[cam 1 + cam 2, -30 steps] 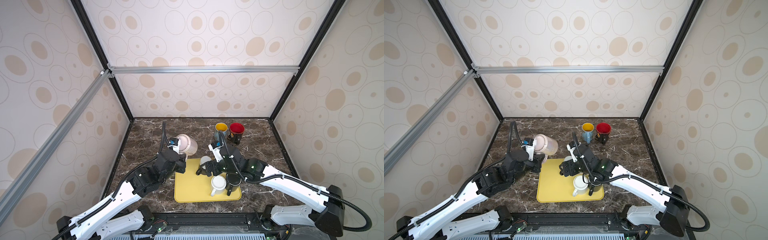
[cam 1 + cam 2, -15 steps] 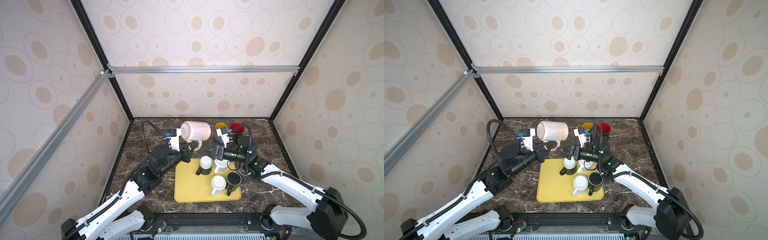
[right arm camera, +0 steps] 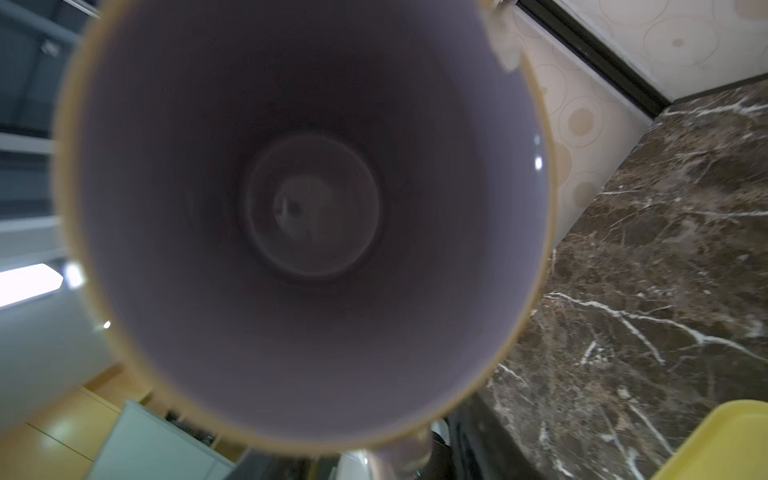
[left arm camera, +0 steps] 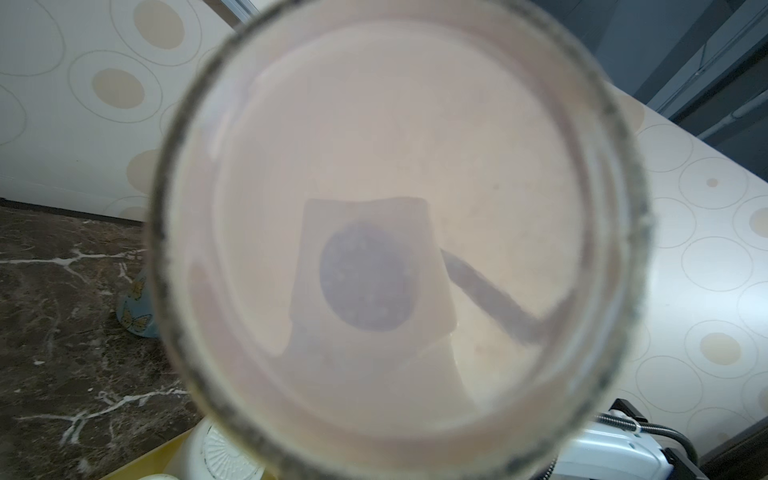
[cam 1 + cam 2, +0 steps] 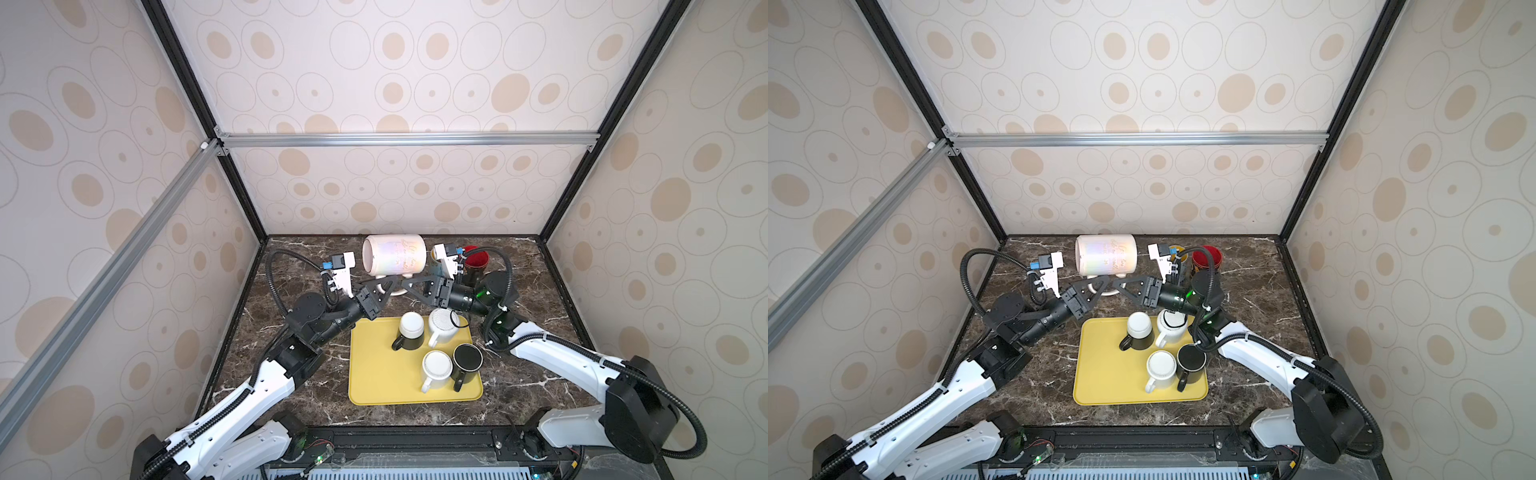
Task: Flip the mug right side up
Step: 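Grasp the pink mug rim with the right gripper, then open the left gripper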
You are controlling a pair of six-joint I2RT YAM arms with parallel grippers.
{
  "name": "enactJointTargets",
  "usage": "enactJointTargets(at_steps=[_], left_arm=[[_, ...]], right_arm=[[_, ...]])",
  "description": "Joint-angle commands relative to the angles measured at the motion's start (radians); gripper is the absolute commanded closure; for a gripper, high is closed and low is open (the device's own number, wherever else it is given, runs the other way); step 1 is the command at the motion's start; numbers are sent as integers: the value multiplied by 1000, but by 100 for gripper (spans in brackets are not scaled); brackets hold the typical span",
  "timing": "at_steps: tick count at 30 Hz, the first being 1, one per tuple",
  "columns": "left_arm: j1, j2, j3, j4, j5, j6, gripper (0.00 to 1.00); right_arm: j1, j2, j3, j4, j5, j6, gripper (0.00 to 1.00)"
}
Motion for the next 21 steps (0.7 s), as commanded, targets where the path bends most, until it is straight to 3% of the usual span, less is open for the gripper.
enactJointTargets(at_steps=[1, 9, 10, 12, 15, 16, 17, 18, 19, 21], left_arm=[[11, 2, 13, 260, 67, -74, 100], [12, 36, -25, 349, 95, -136, 100], [13, 41, -28, 352, 97, -141, 100], [13, 48, -26, 346, 97, -138, 100], [21, 43, -12, 261, 77, -109, 100], [31, 36, 4, 183, 58, -81, 70], [38, 23, 20, 105, 35, -45, 47], [46, 9, 29, 49, 13, -14, 34], [52, -10, 41, -27, -30, 18, 3], [72, -48, 76, -201, -119, 81, 0]], right_arm=[[-3, 10, 51, 123, -23, 69, 69], [-2, 31, 71, 139, -27, 79, 73], [-2, 35, 74, 142, -32, 81, 77], [-2, 40, 81, 138, -37, 81, 99], [-2, 34, 73, 124, -13, 63, 100], [-3, 27, 69, 104, 6, 48, 100], [-3, 17, 64, 81, 24, 24, 100], [-3, 9, 68, 51, 31, -3, 100], [-5, 2, 75, 1, 36, -32, 100], [-5, -9, 81, -37, 51, -67, 100]])
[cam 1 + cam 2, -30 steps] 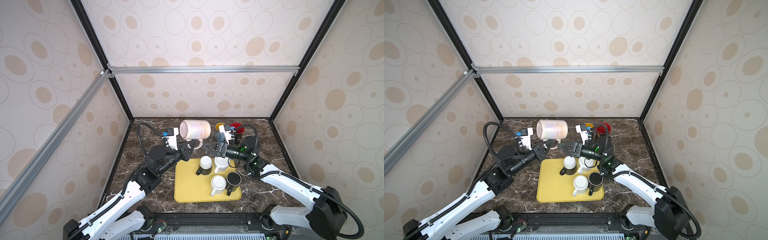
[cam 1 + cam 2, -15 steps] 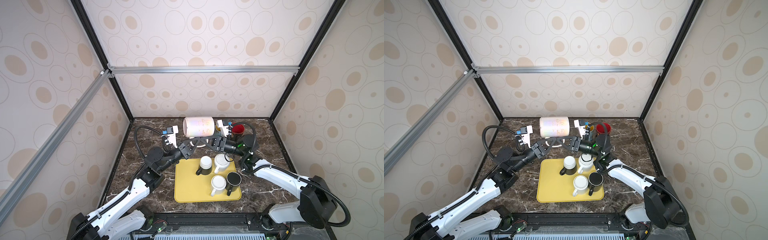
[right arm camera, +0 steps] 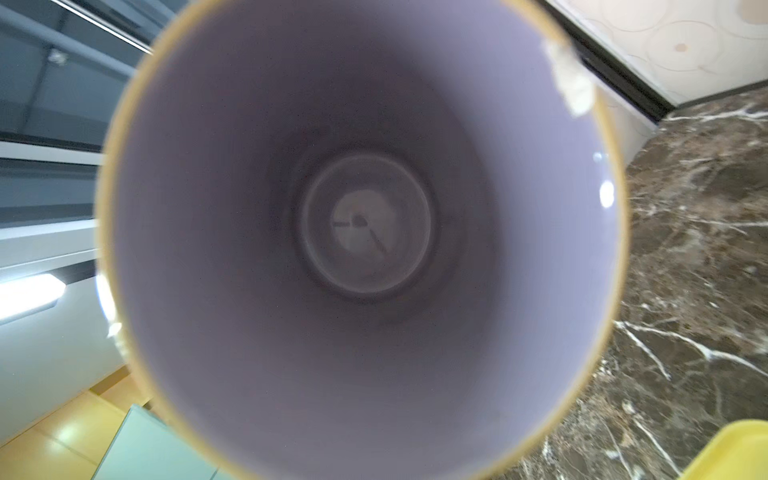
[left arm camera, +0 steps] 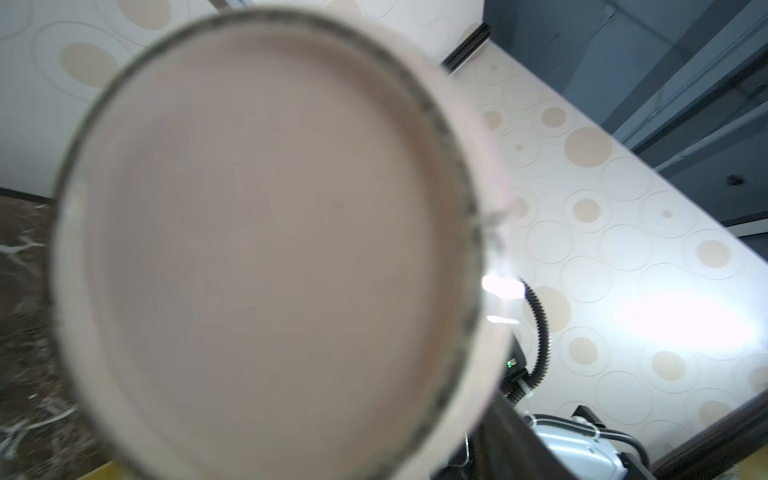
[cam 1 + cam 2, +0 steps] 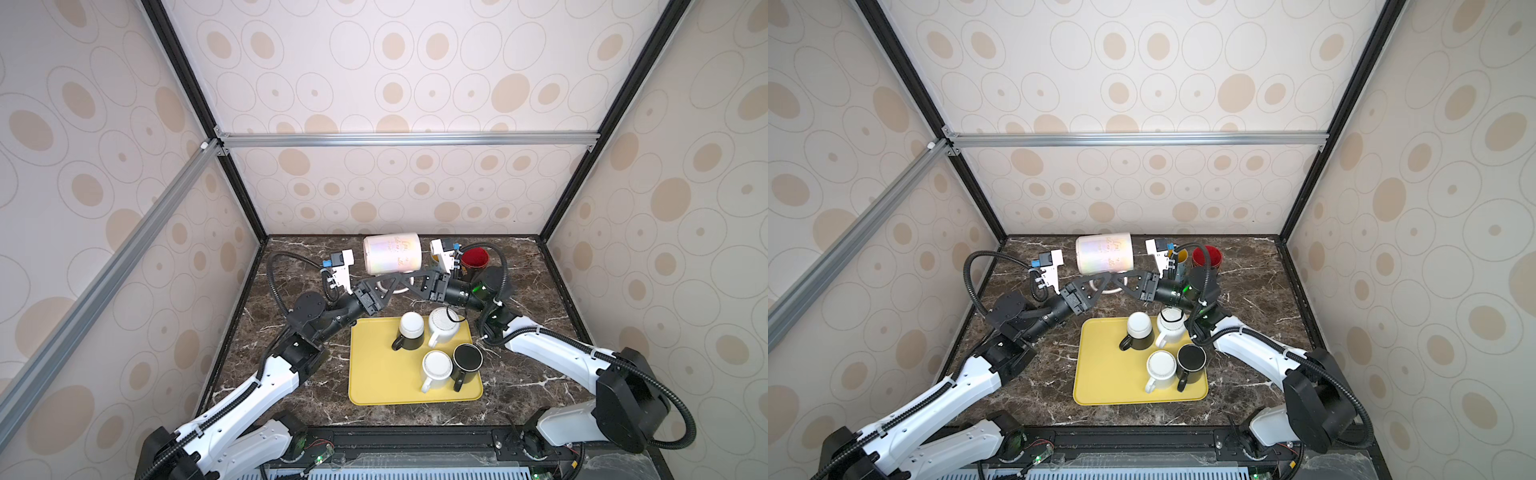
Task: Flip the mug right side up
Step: 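Grasp the pink mug rim with the right gripper, then open the left gripper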
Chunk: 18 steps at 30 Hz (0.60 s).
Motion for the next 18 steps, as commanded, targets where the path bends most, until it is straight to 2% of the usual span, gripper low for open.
enactJointTargets(at_steps=[1, 4, 7, 9, 13, 16, 18], left_arm=[[43, -75, 102, -305, -171, 170, 0], [53, -121, 142, -540, -402, 239, 0], [54, -161, 123, -619, -563, 293, 0], [55, -172, 107, -615, -578, 322, 0], [55, -129, 113, -682, -573, 276, 0], [54, -39, 150, -787, -580, 291, 0], [53, 4, 143, -798, -571, 313, 0]], right_arm=[[-2, -51, 46, -9, 38, -61, 100], [-5, -49, 70, -73, 43, -103, 100], [-6, -55, 112, -233, 67, -189, 100], [-4, -69, 136, -356, 104, -270, 100], [4, -74, 231, -695, 240, -482, 100], [4, -50, 320, -901, 349, -573, 100], [6, -32, 370, -993, 409, -619, 100]])
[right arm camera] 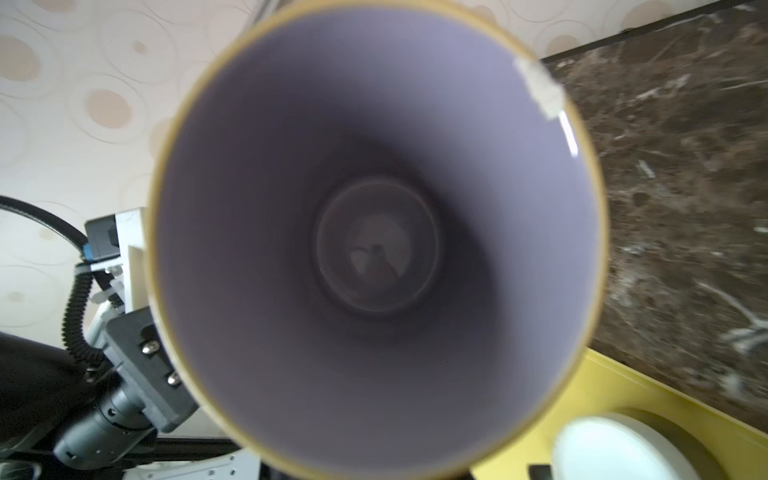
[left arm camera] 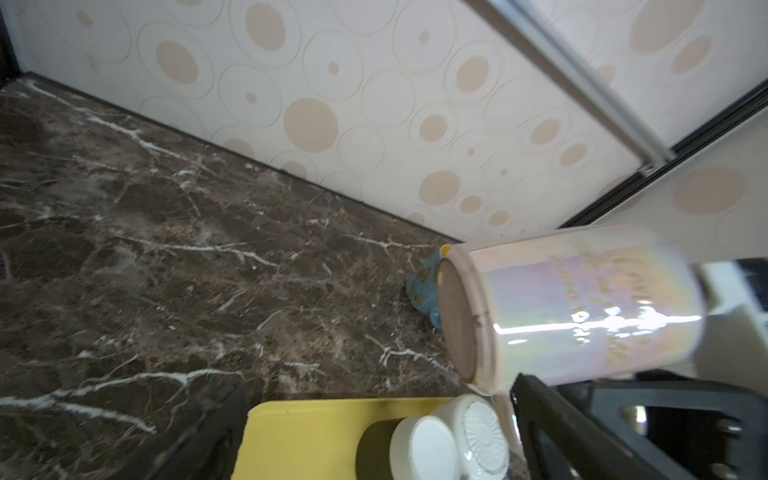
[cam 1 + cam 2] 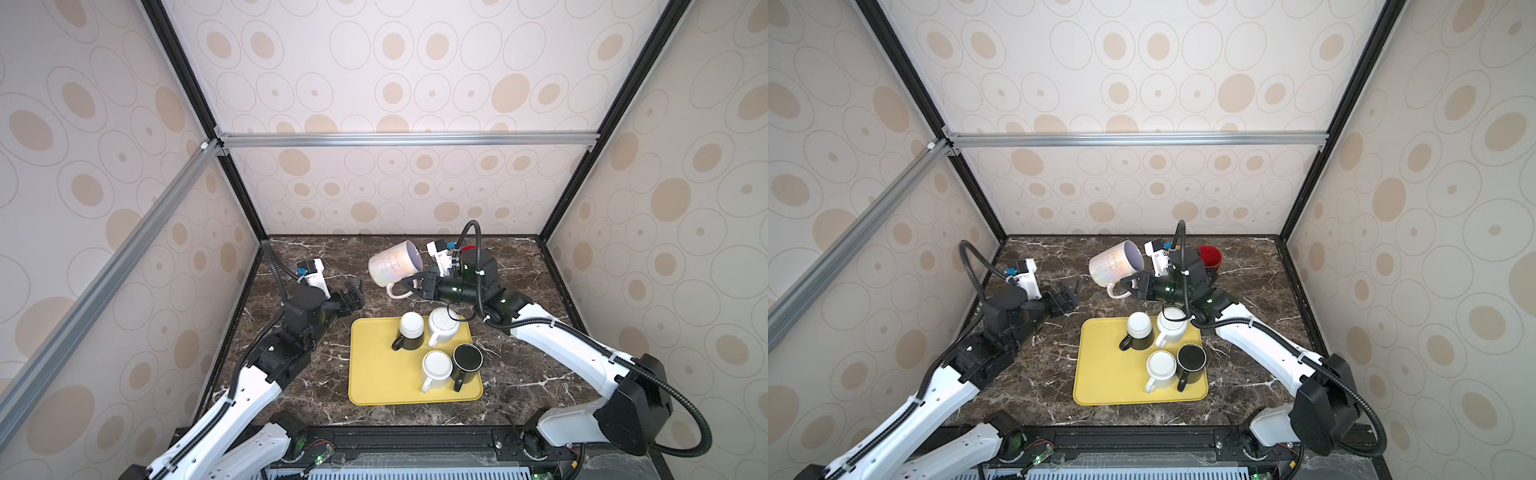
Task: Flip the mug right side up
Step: 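Grasp the pink mug rim with the right gripper, then open the left gripper, then turn the pink mug upright by the butterfly mug with the right gripper while left withdraws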
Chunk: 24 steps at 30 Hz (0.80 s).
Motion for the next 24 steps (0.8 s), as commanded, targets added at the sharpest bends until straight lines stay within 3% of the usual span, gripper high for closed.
enactJointTargets(at_steps=[1, 10, 15, 24], left_arm=[[6, 55, 15, -107, -32, 48, 0], [6, 80, -14, -61, -16, 74, 0], [6, 80, -26, -55, -7, 77, 0], [6, 107, -53, -12, 60, 70, 0]], right_arm=[[7, -10, 121, -159, 150, -174, 100], [46, 64, 248, -308, 397, -328, 100], [62, 125, 333, -381, 543, -334, 100], [75, 326, 573, -582, 669, -393, 100]])
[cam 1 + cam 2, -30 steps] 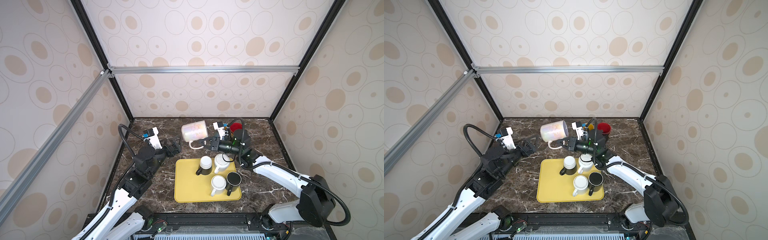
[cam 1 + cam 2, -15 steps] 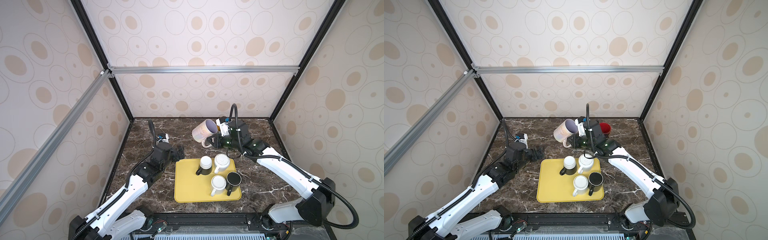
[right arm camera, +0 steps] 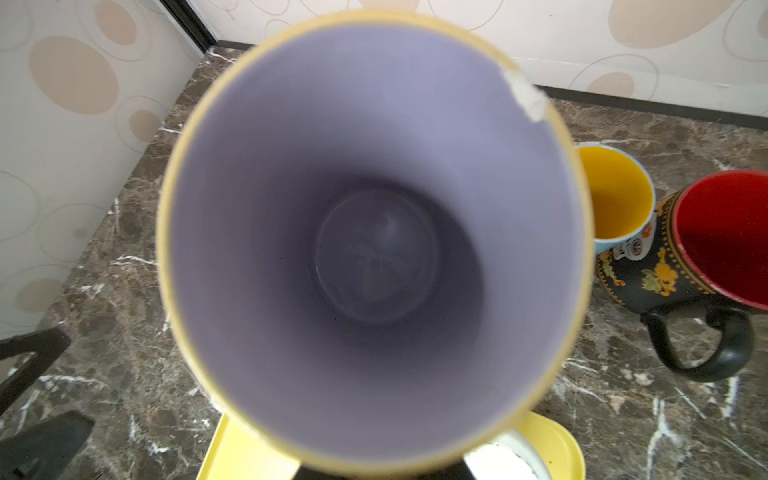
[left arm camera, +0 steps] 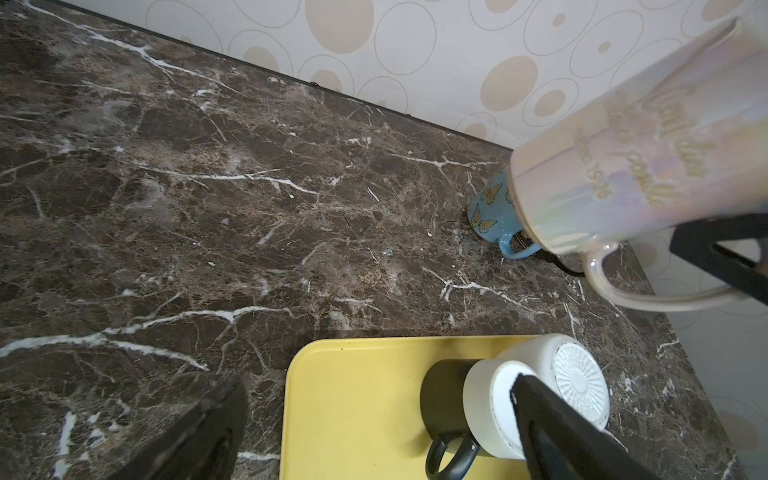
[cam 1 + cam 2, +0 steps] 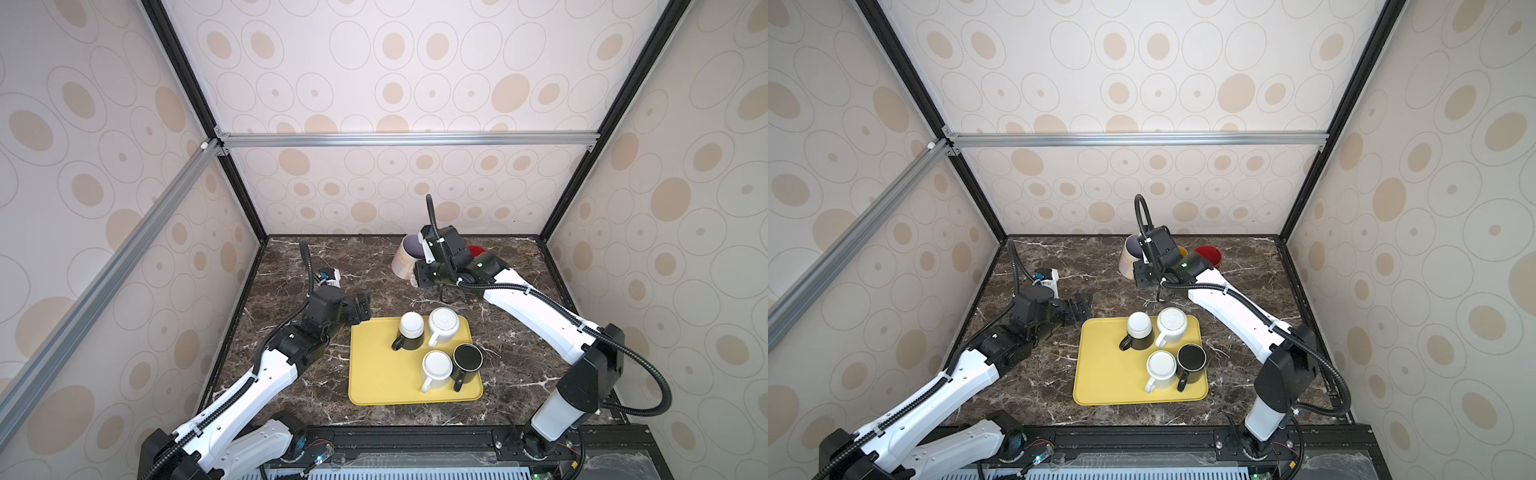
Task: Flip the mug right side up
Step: 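Turn the pink mug upright by the butterfly mug with the right gripper while left withdraws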
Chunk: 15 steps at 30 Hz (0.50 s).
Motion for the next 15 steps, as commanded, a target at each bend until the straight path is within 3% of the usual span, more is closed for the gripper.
enactJointTargets(at_steps=[1, 15], left_arm=[[5, 13, -13, 36, 33, 8, 0], [6, -6, -77, 76, 77, -7, 0]], right_arm=[[11, 34, 92, -7, 107, -60, 100], [11, 288, 315, -122, 193, -98, 100]])
